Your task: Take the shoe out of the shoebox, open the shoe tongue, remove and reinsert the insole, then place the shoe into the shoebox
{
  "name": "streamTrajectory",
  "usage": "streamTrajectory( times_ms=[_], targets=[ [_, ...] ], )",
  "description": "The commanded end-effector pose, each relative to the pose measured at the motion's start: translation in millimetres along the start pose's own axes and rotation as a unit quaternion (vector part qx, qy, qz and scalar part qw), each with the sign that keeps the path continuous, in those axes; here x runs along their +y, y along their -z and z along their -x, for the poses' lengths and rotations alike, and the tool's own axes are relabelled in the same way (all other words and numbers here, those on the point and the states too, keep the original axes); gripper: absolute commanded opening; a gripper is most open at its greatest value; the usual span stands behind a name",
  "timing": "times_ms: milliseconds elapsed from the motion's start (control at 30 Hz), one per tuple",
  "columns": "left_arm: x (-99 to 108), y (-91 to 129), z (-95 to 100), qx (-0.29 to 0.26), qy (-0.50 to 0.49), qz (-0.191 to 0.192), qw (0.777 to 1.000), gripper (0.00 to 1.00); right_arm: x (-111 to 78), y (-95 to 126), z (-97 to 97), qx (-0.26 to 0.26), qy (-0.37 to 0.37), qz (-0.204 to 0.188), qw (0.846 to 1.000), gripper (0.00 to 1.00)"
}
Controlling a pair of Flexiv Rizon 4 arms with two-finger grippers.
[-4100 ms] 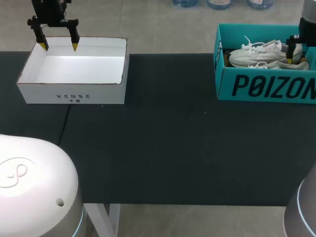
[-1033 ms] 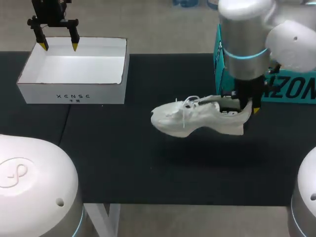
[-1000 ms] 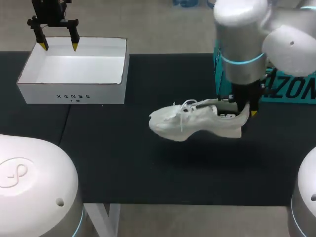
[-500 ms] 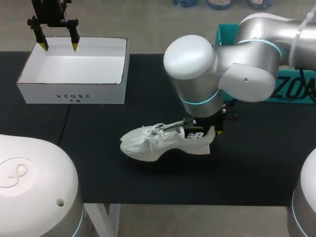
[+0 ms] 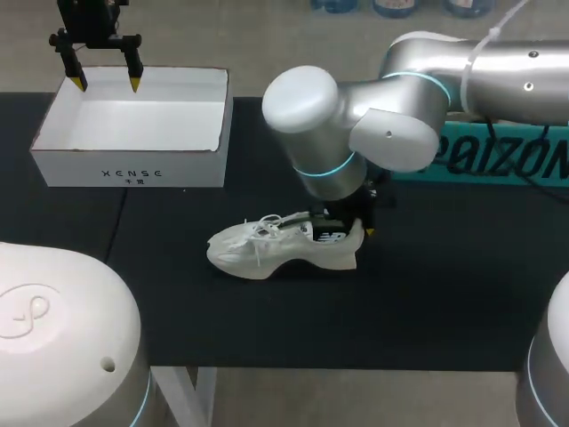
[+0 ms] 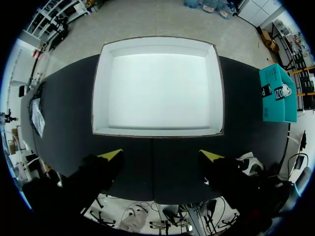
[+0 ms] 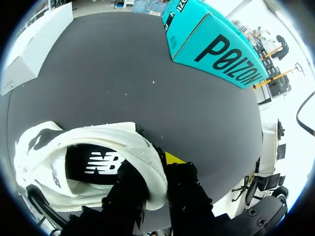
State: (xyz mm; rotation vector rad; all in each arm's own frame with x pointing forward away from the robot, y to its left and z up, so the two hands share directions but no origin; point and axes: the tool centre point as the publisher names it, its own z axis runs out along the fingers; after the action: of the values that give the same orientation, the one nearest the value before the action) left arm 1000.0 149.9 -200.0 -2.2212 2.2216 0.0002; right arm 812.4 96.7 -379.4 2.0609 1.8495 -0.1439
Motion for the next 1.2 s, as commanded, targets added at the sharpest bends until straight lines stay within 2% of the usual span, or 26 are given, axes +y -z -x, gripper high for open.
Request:
streamTrajectory(
  times_ms=[33, 67, 133, 200, 233, 267, 300, 333, 400, 433, 467, 500, 533, 1200],
  targets=[
    [0.0, 0.0, 0.0, 0.000, 0.000, 0.000, 1.000, 1.00, 9.8, -12.0, -10.6, -0.008, 0.003, -0.017, 1.000, 0.65],
    [0.0, 0.0, 0.0, 0.000, 0.000, 0.000, 1.000, 1.00, 12.0, -8.6, -7.9, -0.006, 0.005, -0.022, 1.000, 1.00],
    [0.0, 0.0, 0.0, 0.000, 0.000, 0.000, 1.000, 1.00, 14.6, 10.9, 4.0, 0.031, 0.006, -0.029, 0.999, 1.00],
    [0.0, 0.0, 0.0, 0.000, 0.000, 0.000, 1.000, 1.00, 13.8, 37.3, 16.5, 0.081, 0.035, -0.019, 0.996, 1.00],
    [0.0, 0.0, 0.0, 0.000, 0.000, 0.000, 1.000, 1.00, 11.7, 52.2, 22.8, 0.112, 0.072, 0.003, 0.991, 1.00],
    [0.0, 0.0, 0.0, 0.000, 0.000, 0.000, 1.000, 1.00, 9.1, 66.4, 28.9, 0.158, 0.123, 0.023, 0.979, 1.00],
    [0.0, 0.0, 0.0, 0.000, 0.000, 0.000, 1.000, 1.00, 6.8, 78.6, 36.0, 0.183, 0.166, 0.048, 0.968, 1.00],
    [0.0, 0.0, 0.0, 0.000, 0.000, 0.000, 1.000, 1.00, 2.8, 89.3, 43.7, 0.210, 0.225, 0.074, 0.949, 1.00],
    [0.0, 0.0, 0.0, 0.000, 0.000, 0.000, 1.000, 1.00, 0.6, 101.9, 58.0, 0.249, 0.331, 0.092, 0.905, 1.00],
    [0.0, 0.0, 0.0, 0.000, 0.000, 0.000, 1.000, 1.00, 0.6, 106.1, 66.0, 0.279, 0.394, 0.084, 0.872, 1.00],
    [0.0, 0.0, 0.0, 0.000, 0.000, 0.000, 1.000, 1.00, -0.7, 107.6, 74.8, 0.293, 0.461, 0.096, 0.832, 1.00],
    [0.0, 0.0, 0.0, 0.000, 0.000, 0.000, 1.000, 1.00, -1.5, 107.9, 89.2, 0.316, 0.533, 0.100, 0.778, 1.00],
    [0.0, 0.0, 0.0, 0.000, 0.000, 0.000, 1.000, 1.00, -2.1, 107.9, 98.4, 0.334, 0.570, 0.102, 0.743, 1.00],
    [0.0, 0.0, 0.0, 0.000, 0.000, 0.000, 1.000, 1.00, -2.1, 107.9, 98.4, 0.334, 0.570, 0.102, 0.743, 1.00]
  ],
)
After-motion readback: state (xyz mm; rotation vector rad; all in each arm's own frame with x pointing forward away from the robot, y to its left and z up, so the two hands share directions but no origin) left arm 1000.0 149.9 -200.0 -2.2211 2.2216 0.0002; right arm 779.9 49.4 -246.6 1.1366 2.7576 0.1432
